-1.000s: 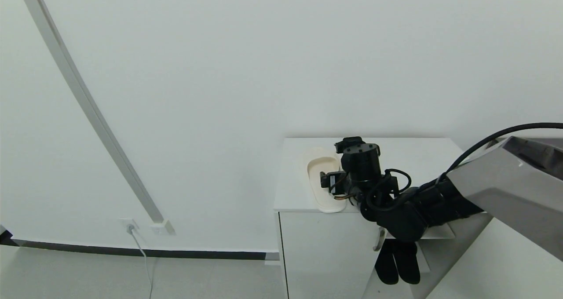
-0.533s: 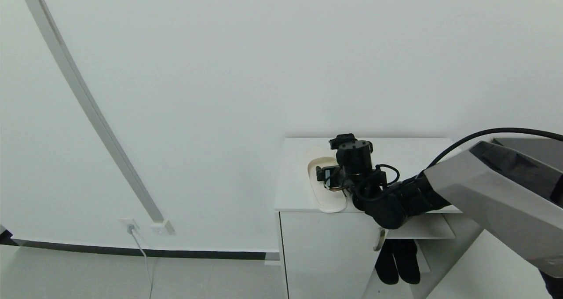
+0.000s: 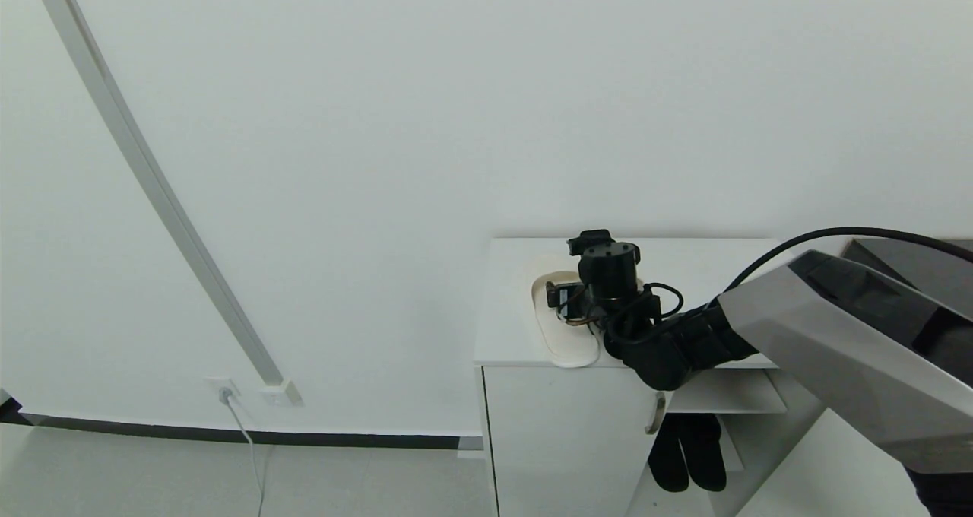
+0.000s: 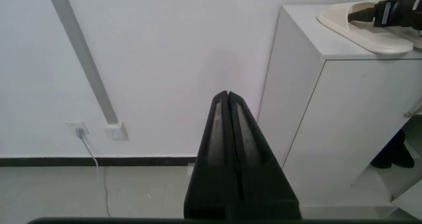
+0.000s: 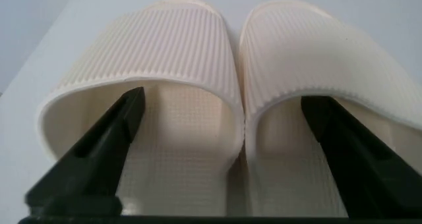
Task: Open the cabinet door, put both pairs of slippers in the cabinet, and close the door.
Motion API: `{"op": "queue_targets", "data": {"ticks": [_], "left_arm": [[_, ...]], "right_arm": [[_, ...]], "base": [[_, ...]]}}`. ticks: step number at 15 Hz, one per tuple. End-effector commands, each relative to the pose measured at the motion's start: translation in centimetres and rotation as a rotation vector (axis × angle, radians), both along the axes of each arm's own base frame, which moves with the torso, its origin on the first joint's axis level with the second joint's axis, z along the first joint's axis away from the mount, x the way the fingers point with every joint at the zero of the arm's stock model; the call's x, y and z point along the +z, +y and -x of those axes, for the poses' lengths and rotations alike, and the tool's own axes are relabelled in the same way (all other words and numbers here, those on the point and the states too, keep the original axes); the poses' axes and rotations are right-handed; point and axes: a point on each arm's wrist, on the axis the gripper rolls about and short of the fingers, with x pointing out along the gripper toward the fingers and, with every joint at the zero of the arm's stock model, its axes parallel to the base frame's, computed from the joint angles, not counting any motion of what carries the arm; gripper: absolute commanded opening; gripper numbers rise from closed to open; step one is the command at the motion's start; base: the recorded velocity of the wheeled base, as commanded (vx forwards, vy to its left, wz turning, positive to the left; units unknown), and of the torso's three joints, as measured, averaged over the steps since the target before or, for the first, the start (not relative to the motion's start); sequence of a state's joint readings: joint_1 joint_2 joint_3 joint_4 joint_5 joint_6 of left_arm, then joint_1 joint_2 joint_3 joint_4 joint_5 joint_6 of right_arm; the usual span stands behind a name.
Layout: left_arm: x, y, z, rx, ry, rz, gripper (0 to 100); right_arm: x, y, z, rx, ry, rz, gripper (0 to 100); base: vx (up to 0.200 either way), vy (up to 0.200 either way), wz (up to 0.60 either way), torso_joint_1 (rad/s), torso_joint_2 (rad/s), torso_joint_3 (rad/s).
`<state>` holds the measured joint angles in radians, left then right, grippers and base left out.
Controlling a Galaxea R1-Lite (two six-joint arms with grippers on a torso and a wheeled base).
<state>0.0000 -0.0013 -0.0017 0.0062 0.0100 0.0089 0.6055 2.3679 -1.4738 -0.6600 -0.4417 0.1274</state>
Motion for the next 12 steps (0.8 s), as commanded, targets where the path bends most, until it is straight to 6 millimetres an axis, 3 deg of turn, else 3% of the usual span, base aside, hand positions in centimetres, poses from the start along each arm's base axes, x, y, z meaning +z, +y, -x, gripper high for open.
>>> {"op": "queue_targets", "data": {"ticks": [1, 8, 12], "left_arm": [[0.0, 0.0, 0.0, 0.001, 0.001, 0.0, 0], [0.0, 0.0, 0.0, 0.002, 0.001, 0.001, 0], [0.0, 0.0, 0.0, -0.001, 0.001, 0.0, 0]], "right_arm": [[-0.1, 0.1, -0.1, -0.001, -0.001, 0.0, 0], [0.4, -0.2, 0.0, -0.009, -0.02, -0.012, 0], [3.8, -2.0, 3.0, 0.041, -0.1, -0.017, 0]], "base": [[0.0, 0.0, 0.0, 0.0, 0.0, 0.0], [0.0, 0.0, 0.0, 0.0, 0.0, 0.0], [0.0, 0.0, 0.0, 0.0, 0.0, 0.0]]}}
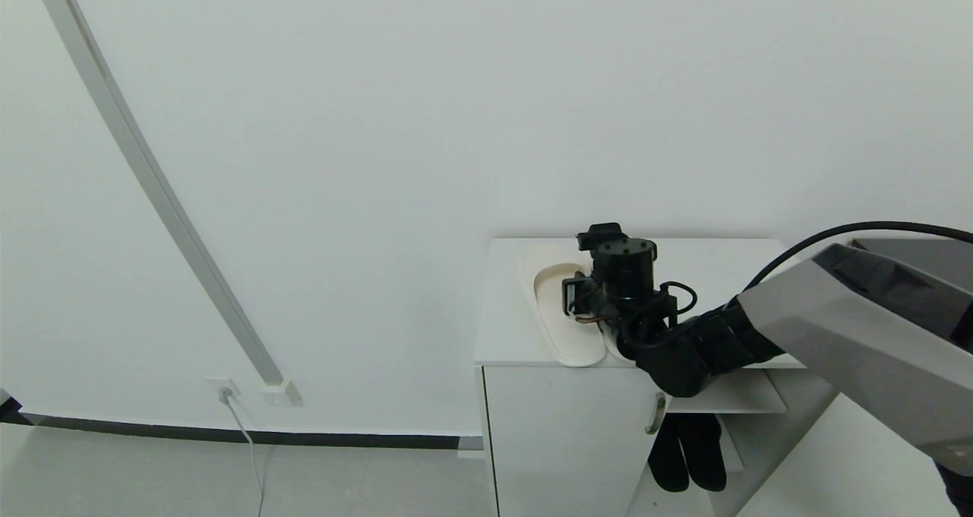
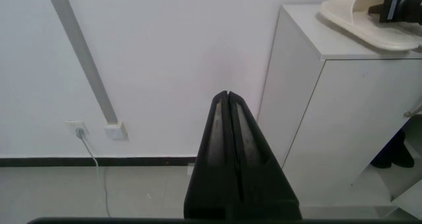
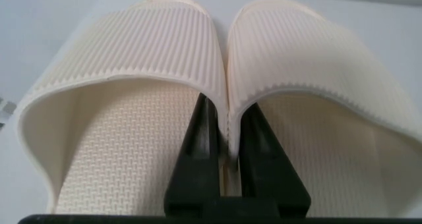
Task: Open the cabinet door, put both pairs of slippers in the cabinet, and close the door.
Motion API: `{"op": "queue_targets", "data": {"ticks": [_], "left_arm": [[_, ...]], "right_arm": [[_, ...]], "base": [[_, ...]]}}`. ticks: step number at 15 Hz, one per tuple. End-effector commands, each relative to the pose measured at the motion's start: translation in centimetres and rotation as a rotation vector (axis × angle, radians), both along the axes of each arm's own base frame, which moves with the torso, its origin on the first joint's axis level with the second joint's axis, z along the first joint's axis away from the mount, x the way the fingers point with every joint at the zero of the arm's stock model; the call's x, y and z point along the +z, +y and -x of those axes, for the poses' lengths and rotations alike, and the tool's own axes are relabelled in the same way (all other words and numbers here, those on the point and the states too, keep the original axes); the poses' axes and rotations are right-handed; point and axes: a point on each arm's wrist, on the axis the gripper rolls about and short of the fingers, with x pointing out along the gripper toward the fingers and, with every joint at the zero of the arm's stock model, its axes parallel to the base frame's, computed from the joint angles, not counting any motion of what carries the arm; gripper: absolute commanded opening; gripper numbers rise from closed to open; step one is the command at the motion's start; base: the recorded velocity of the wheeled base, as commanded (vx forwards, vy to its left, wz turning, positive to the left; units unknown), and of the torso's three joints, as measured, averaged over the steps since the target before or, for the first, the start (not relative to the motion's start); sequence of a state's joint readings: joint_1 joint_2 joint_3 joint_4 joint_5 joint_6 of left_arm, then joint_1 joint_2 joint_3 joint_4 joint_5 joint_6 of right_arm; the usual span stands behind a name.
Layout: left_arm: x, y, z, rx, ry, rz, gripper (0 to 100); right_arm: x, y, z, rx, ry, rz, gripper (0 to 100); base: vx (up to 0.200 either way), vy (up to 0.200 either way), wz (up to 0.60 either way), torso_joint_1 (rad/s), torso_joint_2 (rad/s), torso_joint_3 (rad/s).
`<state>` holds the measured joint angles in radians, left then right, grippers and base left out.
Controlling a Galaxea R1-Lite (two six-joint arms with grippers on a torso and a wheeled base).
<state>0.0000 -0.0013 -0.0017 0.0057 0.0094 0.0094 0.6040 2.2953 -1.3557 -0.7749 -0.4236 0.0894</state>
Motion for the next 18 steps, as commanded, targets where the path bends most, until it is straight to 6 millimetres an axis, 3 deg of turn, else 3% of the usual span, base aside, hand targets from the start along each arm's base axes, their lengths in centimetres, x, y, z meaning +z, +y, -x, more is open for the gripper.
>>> {"op": "queue_targets", "data": {"ticks": [1, 2, 3, 8, 12, 18], "left_arm": [[0.0, 0.0, 0.0, 0.0, 0.002, -0.001, 0], [0.0, 0.0, 0.0, 0.0, 0.002, -0.001, 0], [0.0, 0.0, 0.0, 0.0, 0.002, -0.001, 0], [0.0, 0.0, 0.0, 0.001, 0.002, 0.0, 0], [0.0, 0.0, 0.0, 0.001, 0.002, 0.002, 0], [0.0, 0.0, 0.0, 0.001, 0.002, 0.005, 0]], "right_arm": [[3.3, -2.0, 3.3, 0.059, -0.067, 0.006, 0], [3.3, -2.0, 3.3, 0.059, -0.067, 0.006, 0], [4.5, -3.3, 6.1, 0.091, -0.07, 0.02, 0], [6.6, -5.7, 12.6, 0.298, -0.044, -0.001, 0], [6.8, -6.1, 15.2, 0.42, 0.002, -0.062, 0], [6.2, -5.7, 15.9, 0.443, 0.009, -0.019, 0]], "base": [[0.0, 0.0, 0.0, 0.0, 0.0, 0.0], [0.0, 0.0, 0.0, 0.0, 0.0, 0.0], [0.0, 0.0, 0.0, 0.0, 0.0, 0.0], [0.0, 0.0, 0.0, 0.0, 0.0, 0.0], [0.0, 0.0, 0.0, 0.0, 0.0, 0.0], [0.0, 0.0, 0.0, 0.0, 0.0, 0.0]]}}
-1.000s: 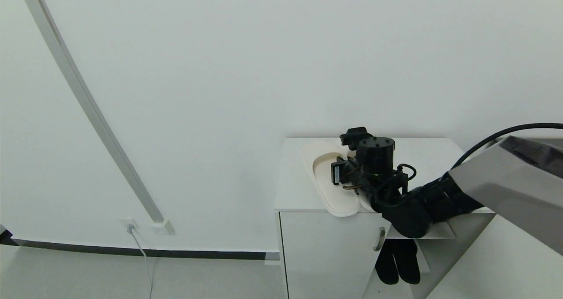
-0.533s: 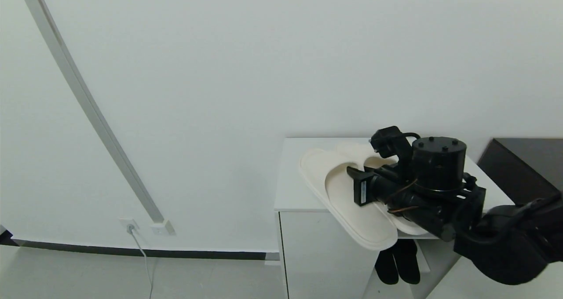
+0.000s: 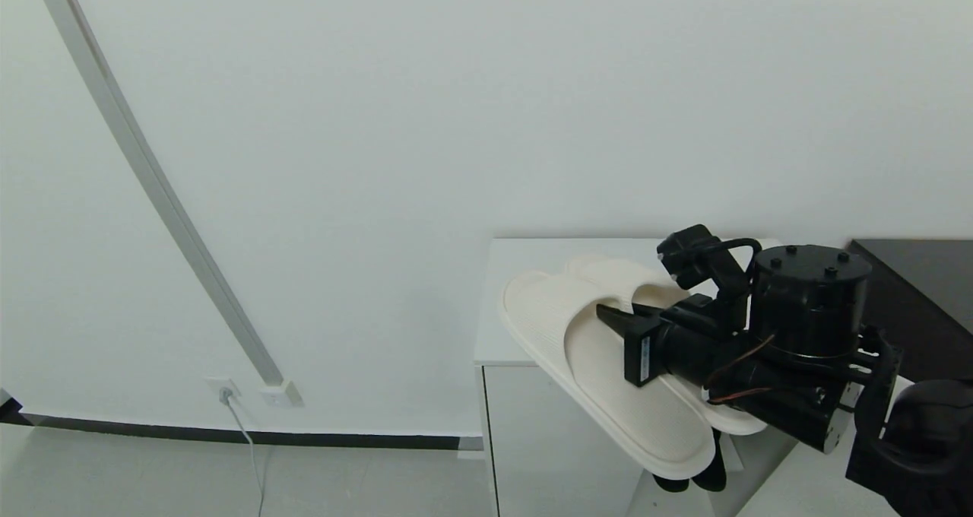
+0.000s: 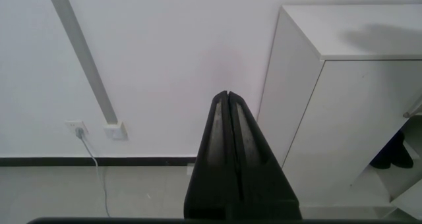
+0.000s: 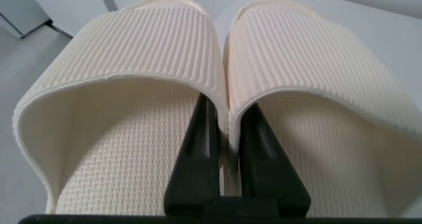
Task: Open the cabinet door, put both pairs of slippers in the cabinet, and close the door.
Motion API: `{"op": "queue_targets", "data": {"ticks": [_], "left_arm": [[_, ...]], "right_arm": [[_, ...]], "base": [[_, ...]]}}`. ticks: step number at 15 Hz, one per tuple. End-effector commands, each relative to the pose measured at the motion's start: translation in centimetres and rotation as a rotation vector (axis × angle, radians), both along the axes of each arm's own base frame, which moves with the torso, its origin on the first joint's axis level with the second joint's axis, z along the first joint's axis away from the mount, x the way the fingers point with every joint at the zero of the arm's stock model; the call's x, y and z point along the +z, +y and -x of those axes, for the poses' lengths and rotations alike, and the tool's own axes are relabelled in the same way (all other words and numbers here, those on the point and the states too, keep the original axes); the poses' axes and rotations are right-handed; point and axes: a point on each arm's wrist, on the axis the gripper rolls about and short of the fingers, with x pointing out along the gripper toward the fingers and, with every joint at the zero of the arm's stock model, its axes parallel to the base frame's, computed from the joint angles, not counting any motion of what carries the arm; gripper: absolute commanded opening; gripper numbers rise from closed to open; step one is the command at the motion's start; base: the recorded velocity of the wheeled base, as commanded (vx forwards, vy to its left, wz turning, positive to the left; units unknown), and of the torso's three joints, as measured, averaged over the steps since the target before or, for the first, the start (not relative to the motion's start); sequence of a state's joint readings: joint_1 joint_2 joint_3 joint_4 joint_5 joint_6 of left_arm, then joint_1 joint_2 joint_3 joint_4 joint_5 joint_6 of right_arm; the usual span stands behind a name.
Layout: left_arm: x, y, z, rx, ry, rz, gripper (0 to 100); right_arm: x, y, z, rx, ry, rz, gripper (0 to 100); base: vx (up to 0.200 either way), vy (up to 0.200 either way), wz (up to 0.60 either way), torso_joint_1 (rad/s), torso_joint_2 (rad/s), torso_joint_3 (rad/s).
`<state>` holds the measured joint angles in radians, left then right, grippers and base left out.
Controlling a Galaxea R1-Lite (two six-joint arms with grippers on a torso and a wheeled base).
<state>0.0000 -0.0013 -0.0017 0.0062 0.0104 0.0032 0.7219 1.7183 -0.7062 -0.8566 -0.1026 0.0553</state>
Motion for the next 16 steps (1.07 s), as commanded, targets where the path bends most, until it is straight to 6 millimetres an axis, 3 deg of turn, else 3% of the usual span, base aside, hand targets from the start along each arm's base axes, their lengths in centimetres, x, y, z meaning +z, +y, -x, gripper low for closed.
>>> {"op": "queue_targets", "data": {"ticks": [1, 7, 10, 16], "left_arm": [[0.0, 0.0, 0.0, 0.0, 0.001, 0.006, 0], [0.0, 0.0, 0.0, 0.0, 0.001, 0.015, 0], [0.0, 0.0, 0.0, 0.0, 0.0, 0.015, 0], [0.0, 0.0, 0.0, 0.0, 0.001, 0.015, 0]], "right_arm": [[0.0, -0.1, 0.3, 0.006, -0.008, 0.011, 0], [0.0, -0.3, 0.4, 0.005, -0.017, 0.028, 0], [0.1, -1.5, 0.4, -0.015, -0.06, 0.092, 0], [-0.2, -1.6, 0.4, -0.015, -0.053, 0.1, 0]], "base": [[0.0, 0.0, 0.0, 0.0, 0.0, 0.0], [-0.2, 0.0, 0.0, 0.004, 0.0, 0.006], [-0.2, 0.0, 0.0, -0.002, 0.0, 0.004], [0.0, 0.0, 0.0, 0.0, 0.0, 0.0]]}}
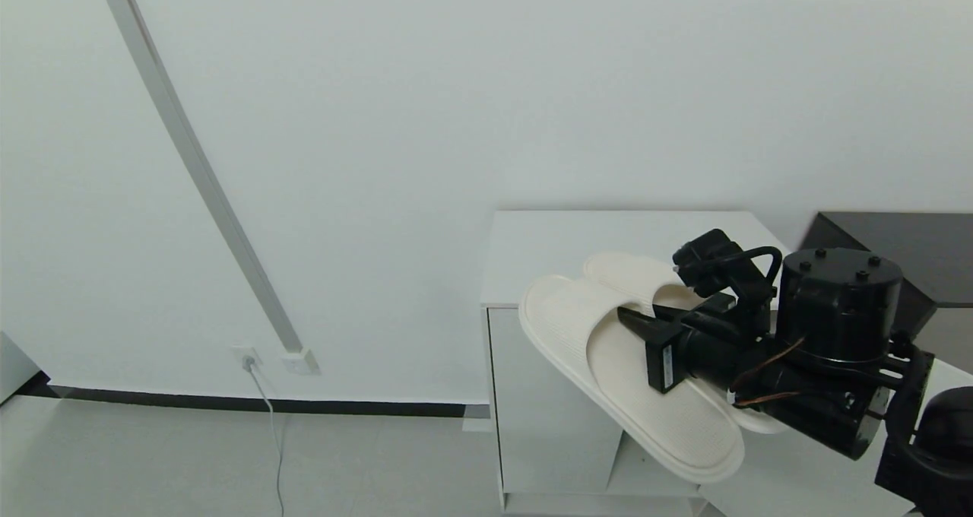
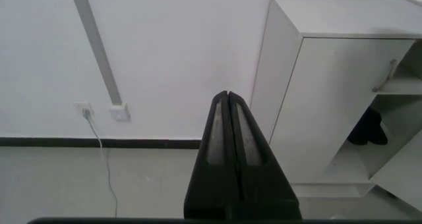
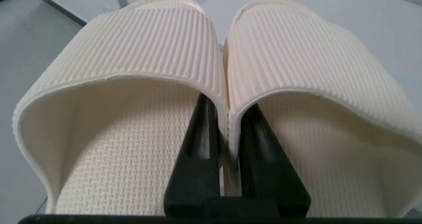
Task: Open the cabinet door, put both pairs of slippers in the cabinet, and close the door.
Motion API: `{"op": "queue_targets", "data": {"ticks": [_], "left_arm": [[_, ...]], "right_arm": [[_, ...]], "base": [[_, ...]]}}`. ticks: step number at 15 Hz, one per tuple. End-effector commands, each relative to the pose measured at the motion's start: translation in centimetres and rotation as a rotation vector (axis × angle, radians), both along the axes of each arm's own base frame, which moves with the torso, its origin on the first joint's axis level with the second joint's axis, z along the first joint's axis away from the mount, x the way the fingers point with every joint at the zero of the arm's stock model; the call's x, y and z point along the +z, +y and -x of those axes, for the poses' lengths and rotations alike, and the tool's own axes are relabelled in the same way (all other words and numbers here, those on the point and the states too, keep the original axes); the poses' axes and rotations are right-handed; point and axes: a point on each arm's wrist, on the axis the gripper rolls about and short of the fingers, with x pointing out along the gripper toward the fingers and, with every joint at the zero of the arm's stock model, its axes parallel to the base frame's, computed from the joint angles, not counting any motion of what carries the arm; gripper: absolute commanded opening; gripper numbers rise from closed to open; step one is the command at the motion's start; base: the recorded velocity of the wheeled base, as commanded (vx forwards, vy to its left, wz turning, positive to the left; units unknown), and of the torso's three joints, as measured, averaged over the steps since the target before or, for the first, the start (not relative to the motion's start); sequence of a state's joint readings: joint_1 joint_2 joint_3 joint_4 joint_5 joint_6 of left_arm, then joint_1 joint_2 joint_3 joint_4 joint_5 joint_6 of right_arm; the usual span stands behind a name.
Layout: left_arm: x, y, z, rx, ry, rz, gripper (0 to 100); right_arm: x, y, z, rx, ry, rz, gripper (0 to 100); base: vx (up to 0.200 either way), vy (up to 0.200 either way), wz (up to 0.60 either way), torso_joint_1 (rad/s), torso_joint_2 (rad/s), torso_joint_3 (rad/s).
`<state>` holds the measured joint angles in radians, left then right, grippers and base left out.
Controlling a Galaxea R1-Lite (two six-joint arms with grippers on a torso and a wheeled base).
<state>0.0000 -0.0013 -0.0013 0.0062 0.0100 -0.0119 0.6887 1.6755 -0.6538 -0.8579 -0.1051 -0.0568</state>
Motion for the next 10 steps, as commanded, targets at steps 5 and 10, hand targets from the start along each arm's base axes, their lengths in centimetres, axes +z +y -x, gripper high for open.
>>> {"op": "queue_targets", "data": {"ticks": [5, 10], "left_arm": [[0.01, 0.01, -0.01, 0.002, 0.001, 0.0, 0], [0.03, 0.01, -0.01, 0.002, -0.001, 0.0, 0]], "right_arm": [[-0.33, 0.17, -0.06, 0.004, 0.008, 0.008, 0], [-0.37, 0.16, -0.05, 0.004, 0.009, 0.009, 0]], "base": [[0.0, 0.0, 0.0, 0.0, 0.0, 0.0], [0.0, -0.2, 0.0, 0.0, 0.01, 0.003]]}}
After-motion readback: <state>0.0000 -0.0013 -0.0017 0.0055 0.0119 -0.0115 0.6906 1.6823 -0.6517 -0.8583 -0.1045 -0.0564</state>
